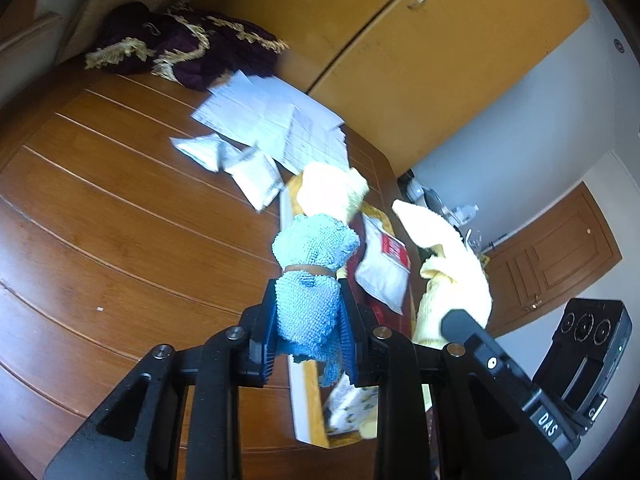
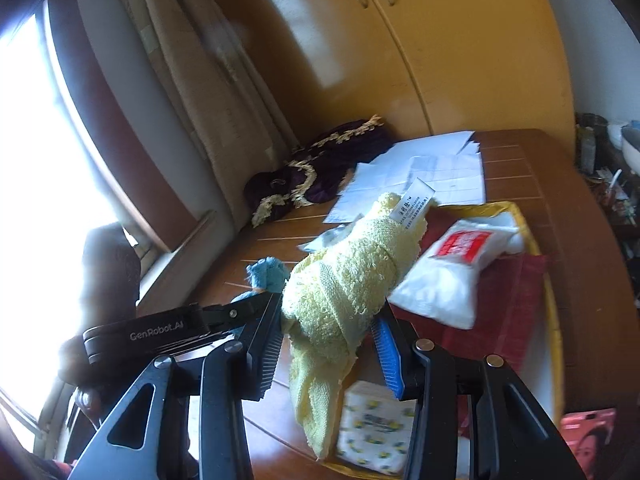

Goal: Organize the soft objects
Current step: 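Carry the blue cloth and yellow towel over the white box with both tools, then open the left tool to drop the blue cloth while the right tool releases the towel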

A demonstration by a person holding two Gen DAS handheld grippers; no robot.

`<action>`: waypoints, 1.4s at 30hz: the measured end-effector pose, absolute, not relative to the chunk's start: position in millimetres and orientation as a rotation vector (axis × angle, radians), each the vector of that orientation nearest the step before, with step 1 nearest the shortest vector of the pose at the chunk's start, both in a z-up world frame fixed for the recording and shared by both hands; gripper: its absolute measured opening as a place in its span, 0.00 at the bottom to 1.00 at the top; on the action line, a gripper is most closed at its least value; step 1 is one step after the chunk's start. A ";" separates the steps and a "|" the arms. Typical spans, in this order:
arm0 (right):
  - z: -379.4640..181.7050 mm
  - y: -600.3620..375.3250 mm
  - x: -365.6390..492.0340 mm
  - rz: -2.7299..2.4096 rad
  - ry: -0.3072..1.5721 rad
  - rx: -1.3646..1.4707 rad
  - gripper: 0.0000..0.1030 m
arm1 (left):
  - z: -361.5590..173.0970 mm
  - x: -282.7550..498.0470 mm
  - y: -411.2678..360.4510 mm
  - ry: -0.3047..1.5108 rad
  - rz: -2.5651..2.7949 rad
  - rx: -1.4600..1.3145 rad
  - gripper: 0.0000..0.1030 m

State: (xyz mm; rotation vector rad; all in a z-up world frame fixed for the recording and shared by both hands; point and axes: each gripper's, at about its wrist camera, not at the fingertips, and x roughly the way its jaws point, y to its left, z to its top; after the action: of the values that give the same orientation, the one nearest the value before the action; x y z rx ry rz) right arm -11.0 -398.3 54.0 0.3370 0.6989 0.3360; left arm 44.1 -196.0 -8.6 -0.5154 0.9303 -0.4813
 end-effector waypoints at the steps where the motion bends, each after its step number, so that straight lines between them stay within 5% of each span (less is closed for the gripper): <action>1: 54.5 -404.0 -11.1 0.316 0.700 0.329 0.43 | -9.2 43.5 -201.5 0.934 -0.494 -0.509 0.23; 28: 7.1 -425.9 17.9 0.110 0.885 0.250 0.46 | -48.6 46.4 -269.5 1.012 -0.589 -0.353 0.23; 34: 15.5 -423.5 12.8 0.093 0.848 0.258 0.54 | -49.6 40.5 -265.7 0.995 -0.634 -0.337 0.30; 36: 20.7 -421.8 9.4 0.069 0.828 0.248 0.61 | -49.7 37.4 -263.6 0.993 -0.668 -0.351 0.45; 38: 25.6 -419.2 7.2 0.035 0.810 0.238 0.64 | -48.0 35.6 -263.0 0.979 -0.687 -0.358 0.49; 42: 34.3 -418.7 2.2 -0.007 0.773 0.253 0.64 | -40.9 29.8 -260.6 0.940 -0.709 -0.357 0.50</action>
State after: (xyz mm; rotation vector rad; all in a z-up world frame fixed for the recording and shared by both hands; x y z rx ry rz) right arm 2.2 -418.7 34.3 0.2534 0.7730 -0.0072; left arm 29.8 -260.6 -40.9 -0.3574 0.9397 -0.7085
